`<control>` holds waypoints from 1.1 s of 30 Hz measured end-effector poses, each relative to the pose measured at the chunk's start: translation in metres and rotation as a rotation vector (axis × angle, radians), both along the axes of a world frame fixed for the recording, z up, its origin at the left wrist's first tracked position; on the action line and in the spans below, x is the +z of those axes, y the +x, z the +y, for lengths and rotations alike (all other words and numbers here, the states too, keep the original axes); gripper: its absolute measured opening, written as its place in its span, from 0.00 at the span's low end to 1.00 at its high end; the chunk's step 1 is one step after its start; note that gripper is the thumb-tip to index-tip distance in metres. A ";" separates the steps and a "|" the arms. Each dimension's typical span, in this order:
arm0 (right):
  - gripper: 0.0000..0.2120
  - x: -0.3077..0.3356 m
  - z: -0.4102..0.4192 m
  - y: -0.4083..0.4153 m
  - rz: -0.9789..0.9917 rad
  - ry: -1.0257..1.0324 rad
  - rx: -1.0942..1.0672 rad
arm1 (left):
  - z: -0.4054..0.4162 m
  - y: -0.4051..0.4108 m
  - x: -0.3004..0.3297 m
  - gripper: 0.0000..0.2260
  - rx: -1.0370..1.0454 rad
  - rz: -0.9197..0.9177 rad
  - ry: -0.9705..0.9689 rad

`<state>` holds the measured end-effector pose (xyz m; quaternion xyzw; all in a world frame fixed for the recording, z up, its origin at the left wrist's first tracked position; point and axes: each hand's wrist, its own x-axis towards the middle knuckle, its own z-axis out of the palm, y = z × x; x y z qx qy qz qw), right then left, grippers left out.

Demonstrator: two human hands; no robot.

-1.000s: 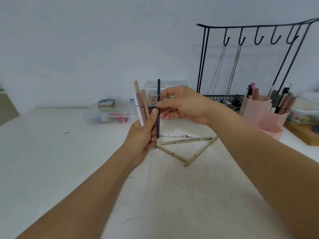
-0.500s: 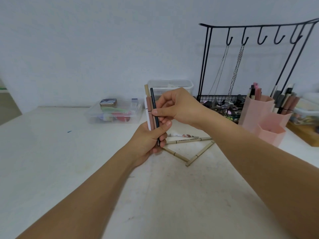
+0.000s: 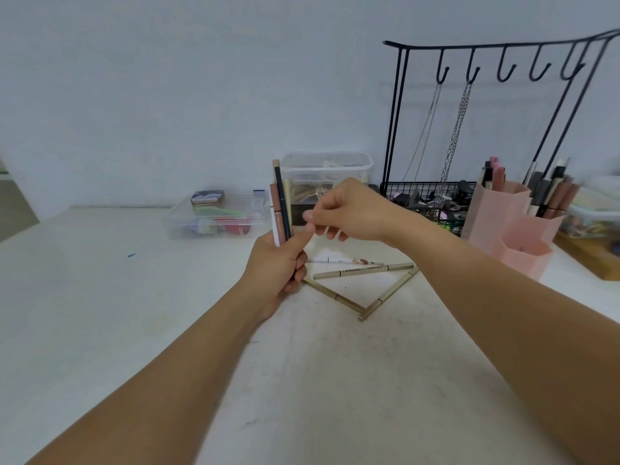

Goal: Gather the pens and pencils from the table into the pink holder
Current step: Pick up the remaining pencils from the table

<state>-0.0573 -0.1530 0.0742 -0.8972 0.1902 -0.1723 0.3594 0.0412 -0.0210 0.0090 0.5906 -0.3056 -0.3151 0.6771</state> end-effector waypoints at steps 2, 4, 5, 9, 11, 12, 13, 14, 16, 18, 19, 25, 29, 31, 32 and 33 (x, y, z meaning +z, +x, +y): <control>0.10 -0.003 -0.009 -0.001 0.134 -0.161 -0.021 | 0.001 0.003 0.000 0.14 0.041 0.002 -0.016; 0.07 -0.009 -0.015 -0.003 0.250 -0.254 -0.026 | 0.001 0.005 0.000 0.15 0.079 -0.005 -0.026; 0.06 -0.012 -0.018 -0.004 0.273 -0.275 -0.033 | 0.001 0.007 0.000 0.16 0.092 -0.007 -0.027; 0.07 -0.022 -0.019 -0.005 0.357 -0.323 -0.047 | 0.000 0.007 0.001 0.16 0.107 0.008 -0.041; 0.05 -0.024 -0.018 -0.005 0.382 -0.323 -0.043 | 0.000 0.007 0.001 0.17 0.108 0.011 -0.041; 0.04 -0.024 -0.019 -0.005 0.388 -0.324 -0.043 | -0.001 0.007 0.002 0.18 0.108 0.012 -0.036; 0.03 -0.024 -0.019 -0.004 0.395 -0.325 -0.045 | -0.001 0.007 0.002 0.19 0.112 0.014 -0.028; 0.02 -0.024 -0.019 -0.004 0.402 -0.322 -0.050 | -0.001 0.007 0.001 0.19 0.117 0.018 -0.017; 0.02 -0.024 -0.019 -0.004 0.415 -0.318 -0.059 | 0.000 0.007 0.002 0.20 0.123 0.027 -0.002; 0.02 -0.025 -0.020 -0.004 0.423 -0.324 -0.064 | 0.001 0.007 0.003 0.21 0.111 0.027 0.008; 0.03 -0.025 -0.020 -0.004 0.421 -0.325 -0.069 | 0.001 0.006 0.004 0.20 0.099 0.028 0.016; 0.04 -0.030 -0.018 0.002 0.450 -0.446 -0.073 | 0.001 0.007 0.003 0.15 0.075 0.060 0.030; 0.06 -0.017 -0.021 -0.006 0.357 -0.311 -0.087 | 0.002 0.006 0.003 0.17 0.060 0.045 0.004; 0.05 0.001 -0.016 -0.013 0.134 0.046 -0.060 | 0.004 0.005 0.004 0.17 0.047 0.050 -0.017; 0.05 0.010 -0.012 -0.016 0.013 0.262 -0.020 | 0.003 0.003 0.004 0.17 0.031 0.055 -0.027; 0.05 0.017 -0.008 -0.017 -0.081 0.436 0.023 | 0.004 0.002 0.005 0.17 0.013 0.059 -0.034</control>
